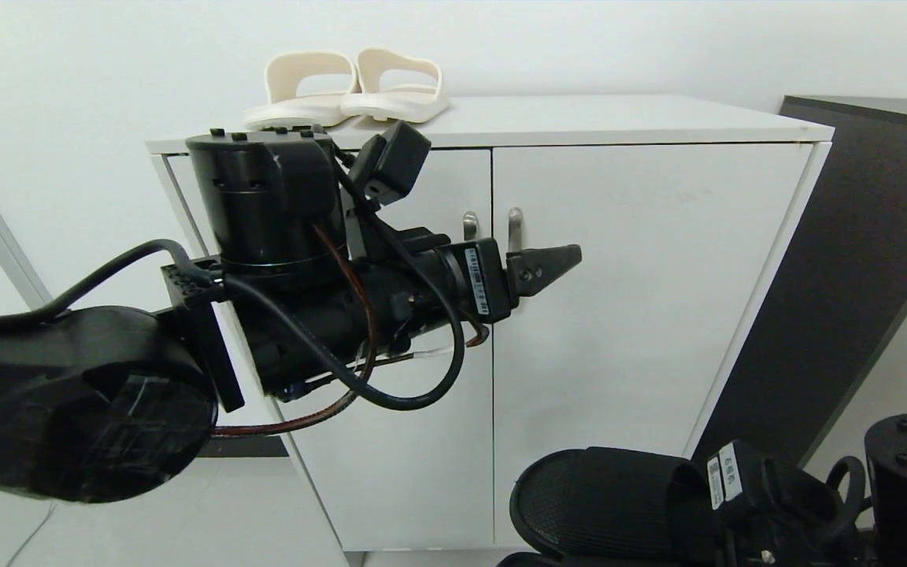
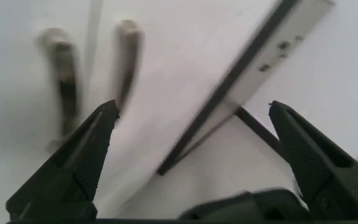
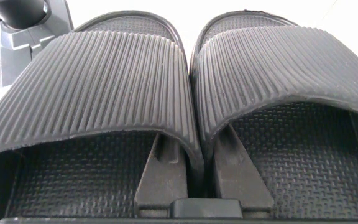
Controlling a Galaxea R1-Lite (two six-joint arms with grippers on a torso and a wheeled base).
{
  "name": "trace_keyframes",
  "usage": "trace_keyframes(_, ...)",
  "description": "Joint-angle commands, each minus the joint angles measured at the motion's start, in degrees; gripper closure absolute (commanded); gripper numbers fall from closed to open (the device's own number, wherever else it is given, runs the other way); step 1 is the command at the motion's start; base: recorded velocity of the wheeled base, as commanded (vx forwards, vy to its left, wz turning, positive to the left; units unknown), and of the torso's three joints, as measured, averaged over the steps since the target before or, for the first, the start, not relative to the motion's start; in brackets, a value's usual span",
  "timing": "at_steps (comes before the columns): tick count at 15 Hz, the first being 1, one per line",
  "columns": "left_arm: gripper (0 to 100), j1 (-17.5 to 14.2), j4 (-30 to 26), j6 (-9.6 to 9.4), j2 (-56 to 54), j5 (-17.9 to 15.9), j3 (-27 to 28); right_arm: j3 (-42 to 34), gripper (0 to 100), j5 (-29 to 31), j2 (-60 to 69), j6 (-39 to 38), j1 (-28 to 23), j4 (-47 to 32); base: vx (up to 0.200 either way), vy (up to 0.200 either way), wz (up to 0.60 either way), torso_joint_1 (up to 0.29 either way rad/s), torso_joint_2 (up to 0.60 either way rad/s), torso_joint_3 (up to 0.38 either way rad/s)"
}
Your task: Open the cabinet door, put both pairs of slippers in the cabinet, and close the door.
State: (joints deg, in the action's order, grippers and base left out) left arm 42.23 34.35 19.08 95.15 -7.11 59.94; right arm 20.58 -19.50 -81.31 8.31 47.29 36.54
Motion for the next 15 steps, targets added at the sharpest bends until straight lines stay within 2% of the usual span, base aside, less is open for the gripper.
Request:
trace_keyframes(1, 0, 0.05, 0.01, -0.01, 0.74, 1.39, 0.53, -0.10, 100, -0.01, -0.08, 0.04, 0.00, 0.03, 0.000, 0.000, 0.00, 0.000, 0.00, 0.000)
trace_keyframes(4, 0, -1.10, 0.01, -0.01, 1.97, 2.10, 1.76, -0.45, 100, -0.09, -0.08, 0.12, 0.00, -0.06, 0.000, 0.000, 0.00, 0.000, 0.00, 0.000)
trace_keyframes(9, 0, -1.10, -0.43, 0.26, 6.45, 2.27, 6.50, -0.63, 100, -0.18, -0.08, 0.12, 0.09, -0.06, 0.000, 0.000, 0.00, 0.000, 0.00, 0.000)
trace_keyframes(15, 0, -0.92, -0.25, 0.35, 8.12, 2.19, 7.73, -0.71, 100, -0.18, -0.16, 0.12, 0.17, -0.06, 0.000, 0.000, 0.00, 0.000, 0.00, 0.000)
